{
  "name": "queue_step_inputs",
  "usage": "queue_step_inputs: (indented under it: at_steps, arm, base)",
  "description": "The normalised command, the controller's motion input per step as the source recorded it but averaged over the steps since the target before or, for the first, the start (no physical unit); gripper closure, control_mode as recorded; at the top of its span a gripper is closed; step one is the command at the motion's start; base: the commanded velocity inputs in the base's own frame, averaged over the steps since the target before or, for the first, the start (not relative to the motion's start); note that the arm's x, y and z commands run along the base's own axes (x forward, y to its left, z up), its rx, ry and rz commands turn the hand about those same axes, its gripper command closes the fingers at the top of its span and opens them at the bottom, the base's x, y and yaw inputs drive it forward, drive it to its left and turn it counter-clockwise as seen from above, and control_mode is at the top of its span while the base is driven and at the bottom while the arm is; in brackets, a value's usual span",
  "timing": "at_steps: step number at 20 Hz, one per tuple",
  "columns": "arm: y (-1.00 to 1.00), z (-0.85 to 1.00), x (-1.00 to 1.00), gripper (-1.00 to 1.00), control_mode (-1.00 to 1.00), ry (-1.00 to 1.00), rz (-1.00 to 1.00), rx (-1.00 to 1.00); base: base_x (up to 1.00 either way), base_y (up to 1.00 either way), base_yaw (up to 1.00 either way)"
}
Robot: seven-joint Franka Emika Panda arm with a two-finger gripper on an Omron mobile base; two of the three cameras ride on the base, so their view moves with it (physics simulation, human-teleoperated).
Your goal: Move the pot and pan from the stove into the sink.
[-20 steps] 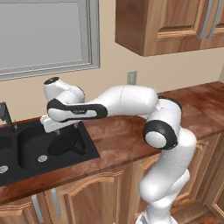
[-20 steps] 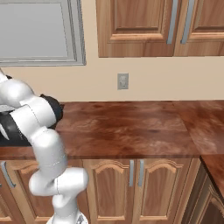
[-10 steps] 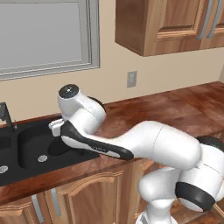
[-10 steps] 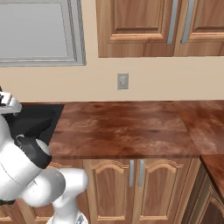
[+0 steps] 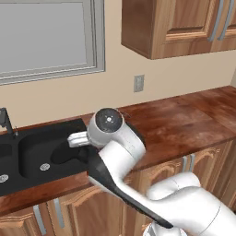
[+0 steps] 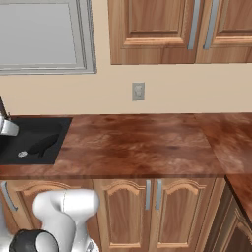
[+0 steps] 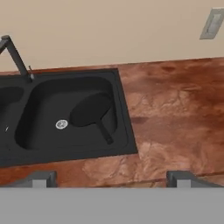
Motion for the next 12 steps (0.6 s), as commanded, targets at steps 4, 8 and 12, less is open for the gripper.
queue_step_inputs:
  at_steps: [4,8,12]
  arm:
    - [-0.61,0.19,-0.88,-1.0,-1.0,0.02,-0.12,0.14]
    - [-0.53,0.04,-0.67,-1.0,-1.0,0.13,-0.18,0.09]
    - [-0.13,-0.11,-0.06,-1.0,-1.0,-0.05,-0.06,-0.01]
  base:
    - [0.0,0.0,0.0]
    - [0.0,0.0,0.0]
    - [0.0,0.0,0.0]
